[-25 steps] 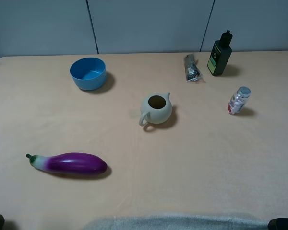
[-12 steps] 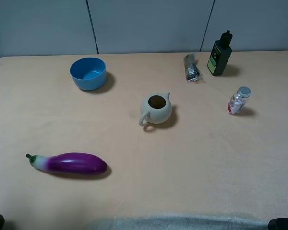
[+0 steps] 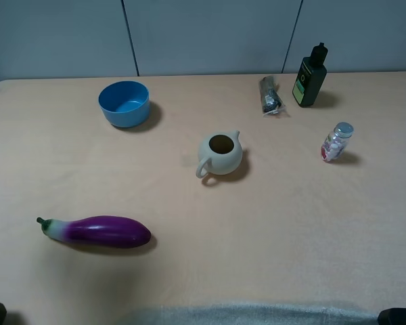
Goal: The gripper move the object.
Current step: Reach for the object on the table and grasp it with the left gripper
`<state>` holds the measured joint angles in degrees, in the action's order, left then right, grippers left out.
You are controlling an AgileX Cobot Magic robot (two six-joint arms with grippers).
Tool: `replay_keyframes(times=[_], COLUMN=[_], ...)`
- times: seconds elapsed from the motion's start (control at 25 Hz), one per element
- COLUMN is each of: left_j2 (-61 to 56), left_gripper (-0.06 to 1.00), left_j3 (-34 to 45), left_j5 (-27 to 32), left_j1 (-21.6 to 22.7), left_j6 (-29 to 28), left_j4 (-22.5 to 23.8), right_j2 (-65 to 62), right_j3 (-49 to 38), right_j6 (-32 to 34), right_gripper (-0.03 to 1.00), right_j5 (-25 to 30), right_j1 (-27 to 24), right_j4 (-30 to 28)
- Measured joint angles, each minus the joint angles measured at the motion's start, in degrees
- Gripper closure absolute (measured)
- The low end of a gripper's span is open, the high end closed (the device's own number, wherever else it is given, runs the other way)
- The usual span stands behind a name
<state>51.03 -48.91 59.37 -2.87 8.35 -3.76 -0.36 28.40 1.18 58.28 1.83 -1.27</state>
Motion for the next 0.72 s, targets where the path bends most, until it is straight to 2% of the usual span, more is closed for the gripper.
replay_keyframes(times=[0.36, 0.72], left_j2=[11.55, 26.57], left_gripper=[-0.02, -0.01], left_j3=[-7.69, -19.98], left_j5=[-0.05, -0.05], left_j1=[-7.96, -16.97], left_j6=[0.12, 0.12], left_j4=[0.06, 1.29], right_j2=[0.0, 0.0], right_j3=[0.0, 0.0], right_j6=[0.0, 0.0], right_gripper=[0.28, 0.28], right_j5=[0.0, 0.0], right_j1=[0.0, 0.0], right_j4=[0.0, 0.0])
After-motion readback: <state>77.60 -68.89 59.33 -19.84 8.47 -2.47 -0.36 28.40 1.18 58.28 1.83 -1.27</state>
